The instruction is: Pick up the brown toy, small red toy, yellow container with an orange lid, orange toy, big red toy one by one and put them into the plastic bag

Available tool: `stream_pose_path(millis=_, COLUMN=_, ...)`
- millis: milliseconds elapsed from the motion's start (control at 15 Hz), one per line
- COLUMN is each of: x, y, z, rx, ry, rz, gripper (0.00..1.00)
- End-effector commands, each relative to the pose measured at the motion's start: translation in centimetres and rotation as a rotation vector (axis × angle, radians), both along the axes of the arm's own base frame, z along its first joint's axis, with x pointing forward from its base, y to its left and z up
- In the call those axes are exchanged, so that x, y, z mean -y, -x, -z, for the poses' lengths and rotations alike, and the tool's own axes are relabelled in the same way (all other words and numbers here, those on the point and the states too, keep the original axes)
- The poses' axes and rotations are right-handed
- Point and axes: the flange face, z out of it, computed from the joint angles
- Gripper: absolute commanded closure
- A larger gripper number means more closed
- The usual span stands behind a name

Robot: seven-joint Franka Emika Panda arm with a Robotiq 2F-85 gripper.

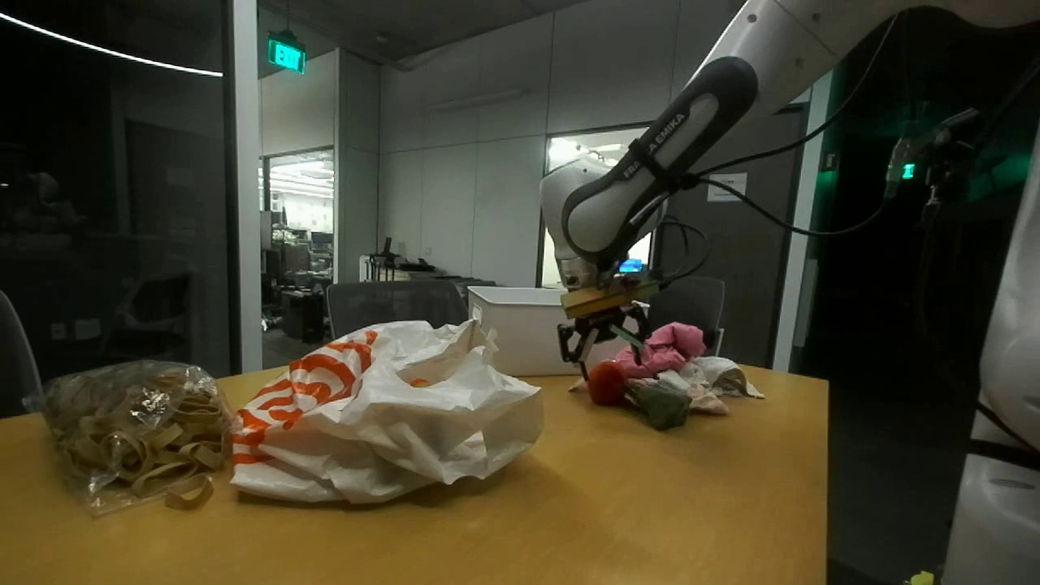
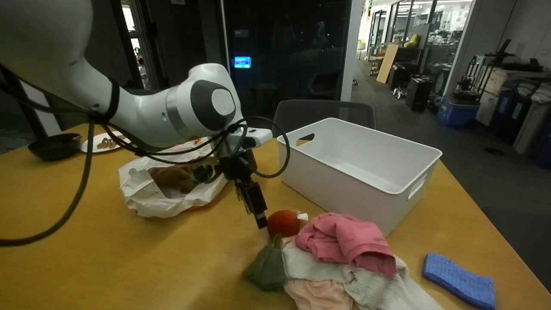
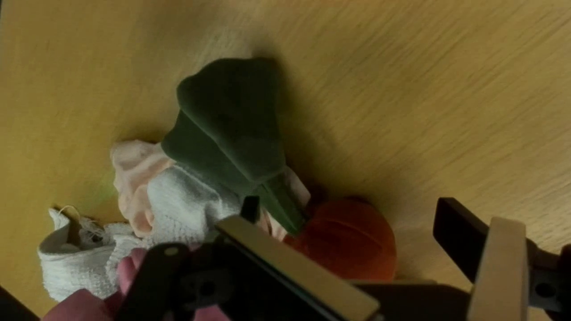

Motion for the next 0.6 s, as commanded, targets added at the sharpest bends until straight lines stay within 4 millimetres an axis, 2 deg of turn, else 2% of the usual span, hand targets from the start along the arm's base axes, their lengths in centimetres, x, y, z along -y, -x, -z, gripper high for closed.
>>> stream_pose_path(millis=0, x=0.7, y=-1.9, z=0.8, rx=0.06, ry=0.07, rz=0.03, gripper=0.0)
stream_pose_path(millis=200, x=1.7, y=-3.0, z=1.7, rx=0.074, ry=0.112, rz=0.061, gripper=0.0)
stream_pose_path(millis=267, x=2.1, y=-3.3, z=1.8, rx=0.075, ry=0.129, rz=0.068, gripper=0.25)
stream_pose_path(millis=333, x=2.4, y=-3.5, z=1.8, rx=0.078, ry=0.136, rz=0.079, gripper=0.25)
stream_pose_path(millis=533, x=3.2, y=-4.0, z=1.9, rx=0.084, ry=0.141, rz=0.106, gripper=0.5)
